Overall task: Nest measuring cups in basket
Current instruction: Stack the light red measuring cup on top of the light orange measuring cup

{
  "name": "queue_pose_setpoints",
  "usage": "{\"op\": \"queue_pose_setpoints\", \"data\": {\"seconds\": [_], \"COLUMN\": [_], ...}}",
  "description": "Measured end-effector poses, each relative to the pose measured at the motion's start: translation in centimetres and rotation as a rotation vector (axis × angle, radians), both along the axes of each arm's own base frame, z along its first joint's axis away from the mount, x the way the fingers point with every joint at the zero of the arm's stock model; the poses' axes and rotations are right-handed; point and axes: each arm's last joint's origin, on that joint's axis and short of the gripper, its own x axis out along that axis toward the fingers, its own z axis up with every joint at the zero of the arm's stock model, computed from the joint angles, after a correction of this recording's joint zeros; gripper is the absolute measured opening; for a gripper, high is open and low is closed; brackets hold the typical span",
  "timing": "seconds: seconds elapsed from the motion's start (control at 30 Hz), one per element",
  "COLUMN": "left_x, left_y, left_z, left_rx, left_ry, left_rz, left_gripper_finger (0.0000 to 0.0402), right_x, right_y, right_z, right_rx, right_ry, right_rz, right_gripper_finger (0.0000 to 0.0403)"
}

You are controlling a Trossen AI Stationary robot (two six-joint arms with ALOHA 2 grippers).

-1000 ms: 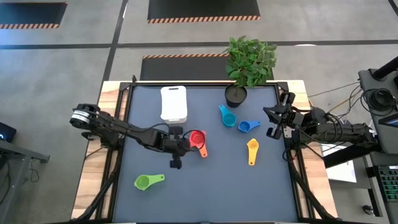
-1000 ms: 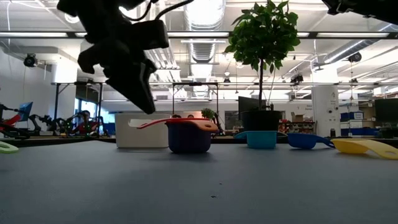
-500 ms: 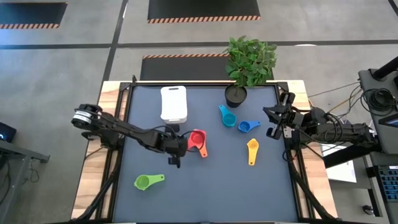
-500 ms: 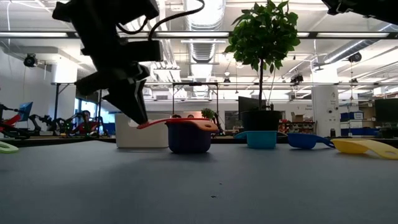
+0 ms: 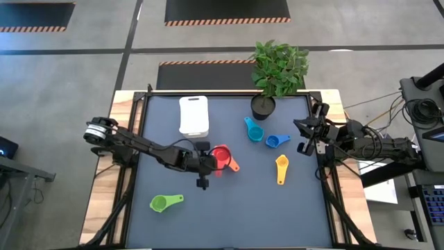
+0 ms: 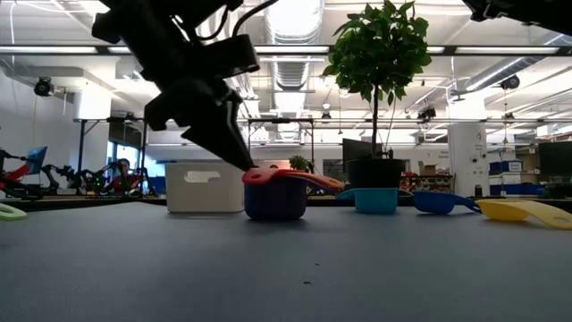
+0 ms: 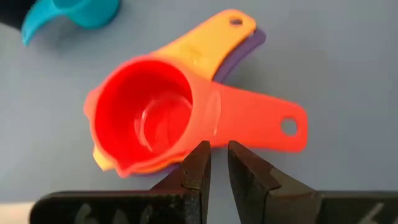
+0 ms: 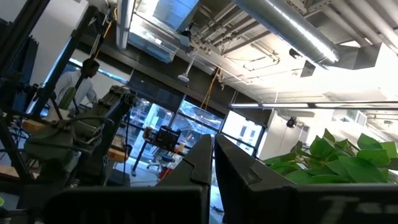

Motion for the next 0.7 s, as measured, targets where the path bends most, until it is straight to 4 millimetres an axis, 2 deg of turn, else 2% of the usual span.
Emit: {"op": "queue_pose_setpoints", "data": {"seconds": [0.27,0.47,0.7], "left_x": [-0.4,-1.6,-2.8], "left_y": [-0.3,-1.2,-1.8], "left_z": [0.4,2.1,0.7], "left_rx": [0.007,0.010,0.017], "left_ry": [0.003,-0.012,-0.002], "left_rz": [-0.021,-0.053,-0.049], "left_gripper_finger": [0.0038,0.0038,0.0038], "right_x": [0.6,3.9,7.2], "right_y": [-0.1,-0.4,-0.6], "right_z": [-0.3,-0.2,-0.7], "right_rx": [0.029,0.133,0.271], "right_ry": [0.030,0.213,0.436], "right_rz": [0.013,0.048,0.088], "right_gripper_finger": [0.0009,0.0009,0.0009]}}
